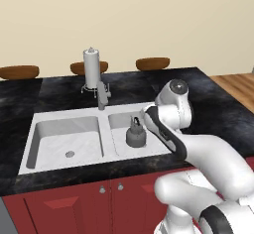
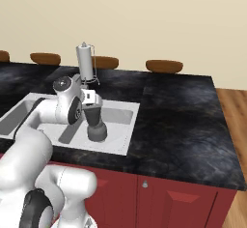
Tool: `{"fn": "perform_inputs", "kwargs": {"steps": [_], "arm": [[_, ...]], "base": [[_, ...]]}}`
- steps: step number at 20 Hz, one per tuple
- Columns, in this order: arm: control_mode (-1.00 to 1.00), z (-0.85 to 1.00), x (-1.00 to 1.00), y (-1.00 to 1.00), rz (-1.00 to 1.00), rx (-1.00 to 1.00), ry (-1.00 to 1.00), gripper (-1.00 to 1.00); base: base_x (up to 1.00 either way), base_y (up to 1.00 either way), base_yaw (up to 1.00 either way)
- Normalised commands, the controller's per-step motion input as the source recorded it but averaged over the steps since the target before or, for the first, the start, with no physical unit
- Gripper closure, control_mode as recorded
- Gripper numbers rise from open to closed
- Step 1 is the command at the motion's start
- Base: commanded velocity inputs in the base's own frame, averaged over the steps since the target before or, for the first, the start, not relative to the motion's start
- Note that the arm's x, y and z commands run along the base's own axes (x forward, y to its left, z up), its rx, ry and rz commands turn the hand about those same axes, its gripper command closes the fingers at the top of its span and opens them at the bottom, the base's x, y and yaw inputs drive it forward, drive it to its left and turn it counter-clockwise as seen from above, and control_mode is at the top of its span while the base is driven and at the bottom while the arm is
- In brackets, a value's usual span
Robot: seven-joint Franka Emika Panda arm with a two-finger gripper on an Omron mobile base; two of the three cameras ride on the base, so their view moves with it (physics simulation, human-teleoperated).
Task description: Place the glass cup in the left basin and the kettle in the right basin of the sink.
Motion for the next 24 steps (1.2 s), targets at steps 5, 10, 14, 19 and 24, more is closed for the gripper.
{"fn": "perform_inputs", "kwargs": {"steps": [5, 10, 14, 19, 24], "arm": [[-1.00, 0.03, -0.37, 0.83, 0.05, 0.03, -0.05, 1.00], [-1.00, 0.01, -0.23, 0.79, 0.05, 0.02, -0.04, 1.00], [-1.00, 0.00, -0.09, 0.79, 0.04, 0.02, -0.02, 1.00], [-1.00, 0.00, -0.01, 0.72, 0.03, 0.03, -0.01, 1.00], [-1.00, 0.00, 0.00, 0.64, 0.02, 0.02, 0.00, 1.00]], "base": [[0.00, 0.00, 0.00], [0.00, 0.00, 0.00], [0.00, 0.00, 0.00], [0.00, 0.00, 0.00], [0.00, 0.00, 0.00]]}}
